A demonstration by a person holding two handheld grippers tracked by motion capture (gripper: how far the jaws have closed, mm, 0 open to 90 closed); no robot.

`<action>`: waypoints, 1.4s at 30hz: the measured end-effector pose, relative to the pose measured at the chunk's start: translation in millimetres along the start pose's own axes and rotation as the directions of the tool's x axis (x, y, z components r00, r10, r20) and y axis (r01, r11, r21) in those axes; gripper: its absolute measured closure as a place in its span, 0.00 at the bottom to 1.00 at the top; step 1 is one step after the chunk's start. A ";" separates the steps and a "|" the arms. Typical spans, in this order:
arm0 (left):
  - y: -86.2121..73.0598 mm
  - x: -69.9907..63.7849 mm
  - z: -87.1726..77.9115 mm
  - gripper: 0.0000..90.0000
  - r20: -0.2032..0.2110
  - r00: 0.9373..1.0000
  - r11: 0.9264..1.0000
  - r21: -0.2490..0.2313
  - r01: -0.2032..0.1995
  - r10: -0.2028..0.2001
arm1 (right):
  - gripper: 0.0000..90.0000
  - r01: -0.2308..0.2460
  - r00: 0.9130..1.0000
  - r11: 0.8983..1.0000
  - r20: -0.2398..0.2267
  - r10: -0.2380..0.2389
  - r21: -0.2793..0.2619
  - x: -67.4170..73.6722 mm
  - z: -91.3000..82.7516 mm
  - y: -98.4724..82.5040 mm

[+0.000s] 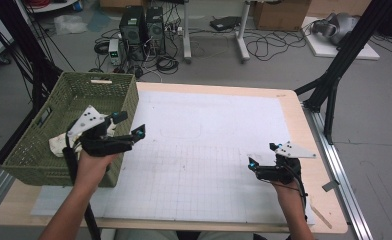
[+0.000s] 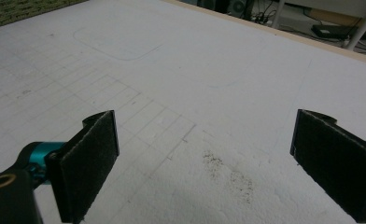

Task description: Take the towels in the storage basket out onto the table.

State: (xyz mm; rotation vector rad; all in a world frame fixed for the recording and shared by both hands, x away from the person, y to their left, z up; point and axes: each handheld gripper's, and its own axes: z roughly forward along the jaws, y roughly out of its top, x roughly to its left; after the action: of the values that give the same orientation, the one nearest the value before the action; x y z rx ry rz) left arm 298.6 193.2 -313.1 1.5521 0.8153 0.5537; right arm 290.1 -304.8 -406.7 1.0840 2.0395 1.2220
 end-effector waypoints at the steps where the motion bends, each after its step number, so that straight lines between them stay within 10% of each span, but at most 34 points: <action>1: 2.9 4.1 -2.7 0.23 -0.011 1.000 1.000 -0.005 -0.003 0.003 | 0.08 0.004 1.000 1.000 0.000 -0.004 -0.001 -0.1 0.0 0.0; 12: 10.9 62.4 -28.7 0.23 -0.141 0.990 0.999 0.039 0.017 -0.011 | 0.08 -0.001 1.000 1.000 0.000 0.001 0.001 -0.7 -0.2 -0.1; 20: -3.4 98.7 -26.9 0.23 -0.252 0.967 0.987 0.144 0.067 -0.029 | 0.08 0.005 1.000 1.000 0.004 -0.005 0.003 -1.1 0.5 -0.2; 28: -24.8 124.8 -15.2 0.23 -0.330 0.943 0.954 0.268 0.135 -0.040 | 0.08 -0.001 1.000 1.000 0.004 0.001 0.003 -1.7 0.5 -0.4; 42: -48.8 151.9 -1.7 0.23 -0.454 0.890 0.852 0.448 0.271 -0.044 | 0.08 -0.010 1.000 1.000 0.007 0.010 0.000 -3.7 -0.7 -0.4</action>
State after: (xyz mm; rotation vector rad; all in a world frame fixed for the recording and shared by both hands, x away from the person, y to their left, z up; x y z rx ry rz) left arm 385.1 311.1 -377.0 1.8348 1.5153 0.5970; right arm 291.4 -308.3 -406.5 1.0980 2.0316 1.2212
